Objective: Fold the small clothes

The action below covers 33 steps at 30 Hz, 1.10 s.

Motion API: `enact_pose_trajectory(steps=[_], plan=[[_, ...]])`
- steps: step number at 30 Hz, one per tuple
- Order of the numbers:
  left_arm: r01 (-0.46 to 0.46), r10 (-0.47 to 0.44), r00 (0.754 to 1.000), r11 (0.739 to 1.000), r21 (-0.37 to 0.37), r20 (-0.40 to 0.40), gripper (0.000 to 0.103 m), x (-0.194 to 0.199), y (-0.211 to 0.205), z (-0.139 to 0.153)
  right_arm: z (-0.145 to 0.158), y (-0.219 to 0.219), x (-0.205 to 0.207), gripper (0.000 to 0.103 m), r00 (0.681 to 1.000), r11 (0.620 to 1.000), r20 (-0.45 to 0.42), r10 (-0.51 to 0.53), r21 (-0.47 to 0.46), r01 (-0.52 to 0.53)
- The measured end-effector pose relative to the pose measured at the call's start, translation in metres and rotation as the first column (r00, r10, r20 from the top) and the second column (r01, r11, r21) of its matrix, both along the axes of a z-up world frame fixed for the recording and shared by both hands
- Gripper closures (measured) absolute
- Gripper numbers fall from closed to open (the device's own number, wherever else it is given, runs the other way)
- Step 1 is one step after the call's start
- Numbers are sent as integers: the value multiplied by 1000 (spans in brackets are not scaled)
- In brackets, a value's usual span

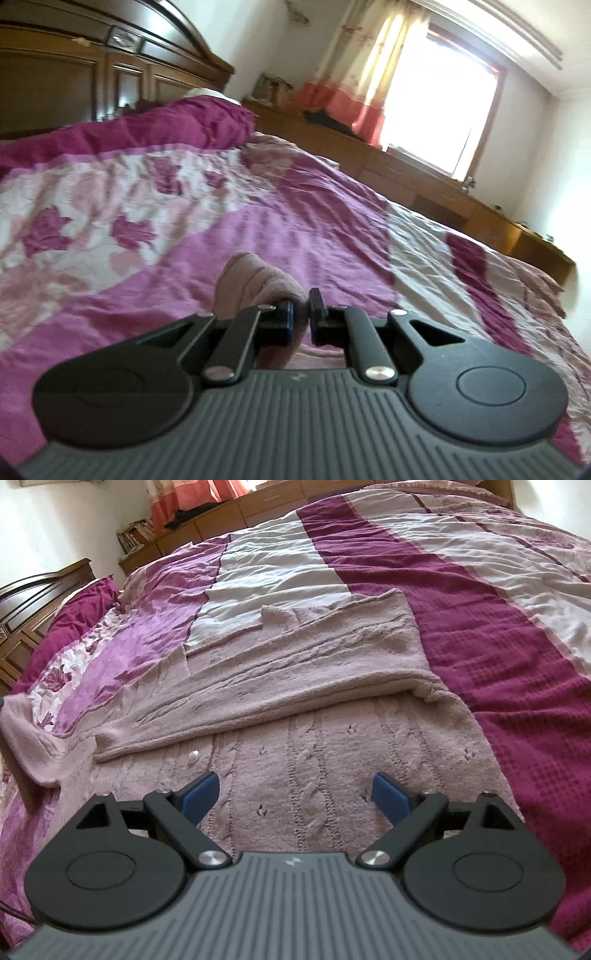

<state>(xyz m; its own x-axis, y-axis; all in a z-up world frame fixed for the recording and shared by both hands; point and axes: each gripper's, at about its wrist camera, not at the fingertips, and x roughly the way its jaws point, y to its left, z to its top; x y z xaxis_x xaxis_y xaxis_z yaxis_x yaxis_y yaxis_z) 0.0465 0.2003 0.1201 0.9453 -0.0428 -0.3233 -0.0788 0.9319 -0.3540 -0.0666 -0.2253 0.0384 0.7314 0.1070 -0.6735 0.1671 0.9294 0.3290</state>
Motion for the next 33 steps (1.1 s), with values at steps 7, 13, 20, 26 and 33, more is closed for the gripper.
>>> enact_pose_trajectory(steps=[7,13,20,26,33], plan=[[91,-91,996,996,0,10,93,5,-44,2,-1,-4,-3,9,1000,1000,7,-11,12,11],[177,-178,984,984,-23,-9,94,6,-81,-5,-4,-8,-4,9,1000,999,5,-19,26,19],[244,-247,965,969,-40,-86,94,10,-116,-32,-7,-11,-6,9,1000,999,9,-14,36,13],[292,-291,944,956,-14,-154,93,3,-133,-54,-9,-13,-6,9,1000,999,11,-13,47,12],[349,-343,907,937,-23,-244,93,-3,-134,-72,-11,-13,-6,9,1000,999,13,-12,52,11]])
